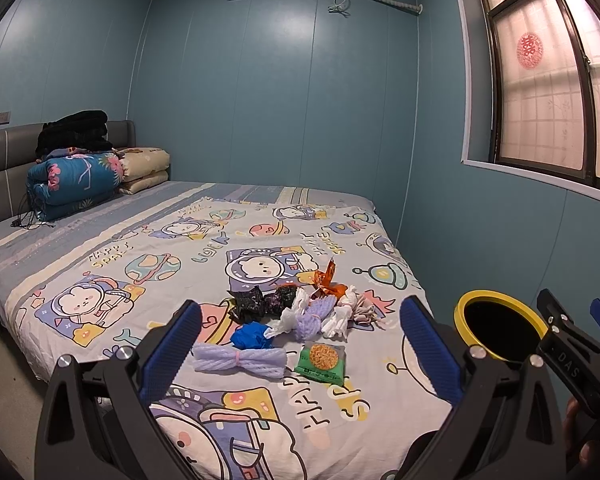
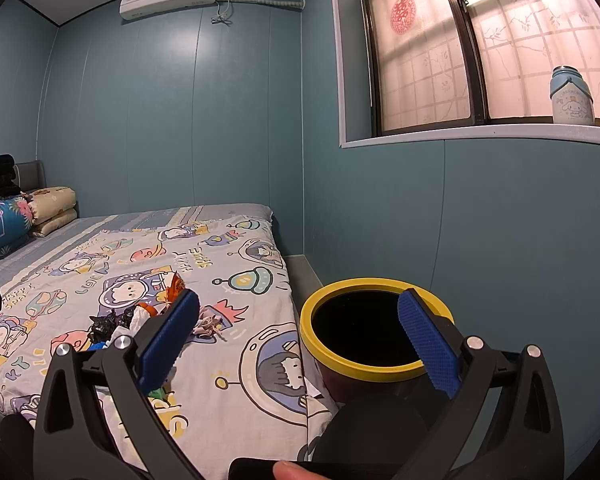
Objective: Collect trash
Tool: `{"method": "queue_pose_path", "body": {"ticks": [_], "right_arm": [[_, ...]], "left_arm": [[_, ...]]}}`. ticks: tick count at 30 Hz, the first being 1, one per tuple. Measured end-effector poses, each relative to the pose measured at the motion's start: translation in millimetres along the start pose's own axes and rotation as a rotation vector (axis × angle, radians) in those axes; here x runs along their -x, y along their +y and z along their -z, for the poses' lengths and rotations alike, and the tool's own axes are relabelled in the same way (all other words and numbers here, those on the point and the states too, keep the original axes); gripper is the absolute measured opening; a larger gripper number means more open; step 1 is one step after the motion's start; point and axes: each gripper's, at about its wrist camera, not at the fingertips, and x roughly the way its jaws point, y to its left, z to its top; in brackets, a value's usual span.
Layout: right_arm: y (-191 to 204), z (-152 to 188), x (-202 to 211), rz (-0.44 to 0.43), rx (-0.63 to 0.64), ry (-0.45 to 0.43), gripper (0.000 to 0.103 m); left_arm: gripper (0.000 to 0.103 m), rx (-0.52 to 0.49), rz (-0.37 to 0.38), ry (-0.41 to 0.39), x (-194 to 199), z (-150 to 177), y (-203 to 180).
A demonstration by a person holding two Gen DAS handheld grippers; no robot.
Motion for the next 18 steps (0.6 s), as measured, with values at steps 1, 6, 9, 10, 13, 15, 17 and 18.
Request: {"method": "queue_pose_path", "body": {"ticks": [1,6,9,10,13,15,17,18], "right_arm": [[0.0,-0.1,0.1,0.000,0.000,0.000,0.095],[0.0,0.1,-0.1,0.000,0.000,0.000,0.095],[-0.1,0.3,-0.1,0.000,-0.001,0.000,0.095],[0.0,0.6,-0.1,0.000,0.000,0.000,0.095],[0.0,0.3,-0.1,0.000,-0.001,0.000,0.095],[-0.2,0.3,-0.2,0.000,-0.001,0.000,0.095],[-0.1,0.0,-0.1,0.001,-0.001,0.001,0.095],[-0.1,0.1,-0.1,0.001,-0.001,0.000,0.095]], "left_arm": [[0.096,-0.001,0.000,-0.001,0.1,-0.3,-0.1],[0.096,-0.004,0.000,0.000,0.1,0.0,-0.8],[0.096,-0.007,0.000,0.001,-0.2,0.3,-2.1],[0.096,-0.005,0.000,0.001,-0.1,0.3,-1.8],[0.096,-0.005,-0.001,0.001,-0.1,0.5,-2.1],[0.096,-0.003,0.000,0.001,-0.1,1.4,-2.5],[0.096,-0.004,0.000,0.001,0.1,1.9,-2.6],[0.096,-0.004,0.000,0.000,0.2,2.0,-2.7]]}}
